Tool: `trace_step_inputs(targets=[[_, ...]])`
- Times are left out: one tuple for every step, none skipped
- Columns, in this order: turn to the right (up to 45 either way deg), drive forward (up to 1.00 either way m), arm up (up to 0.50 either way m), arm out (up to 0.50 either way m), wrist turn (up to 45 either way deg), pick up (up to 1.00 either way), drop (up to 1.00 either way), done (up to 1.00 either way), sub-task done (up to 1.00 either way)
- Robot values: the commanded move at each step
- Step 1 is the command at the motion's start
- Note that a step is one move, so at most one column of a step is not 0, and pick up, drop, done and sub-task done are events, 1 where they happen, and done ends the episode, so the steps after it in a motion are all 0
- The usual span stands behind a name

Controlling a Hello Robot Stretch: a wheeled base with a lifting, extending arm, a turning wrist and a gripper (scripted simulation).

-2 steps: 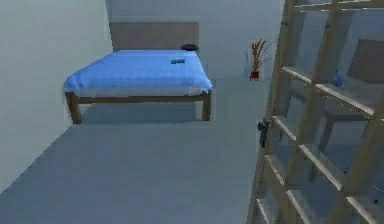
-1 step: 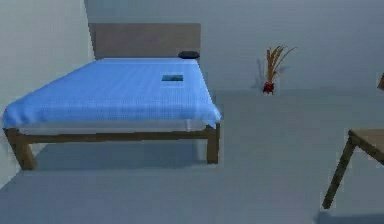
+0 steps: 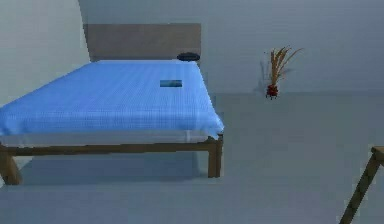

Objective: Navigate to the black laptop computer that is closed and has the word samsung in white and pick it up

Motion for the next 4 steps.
trace_step_inputs(targets=[[30.0, 0.0, 0.0, 0.0, 0.0, 0.0, 0.0, 0.0, 0.0], [0.0, 1.0, 0.0, 0.0, 0.0, 0.0, 0.0, 0.0, 0.0], [0.0, 0.4, 0.0, 0.0, 0.0, 0.0, 0.0, 0.0, 0.0], [12.0, 0.0, 0.0, 0.0, 0.0, 0.0, 0.0, 0.0, 0.0]])
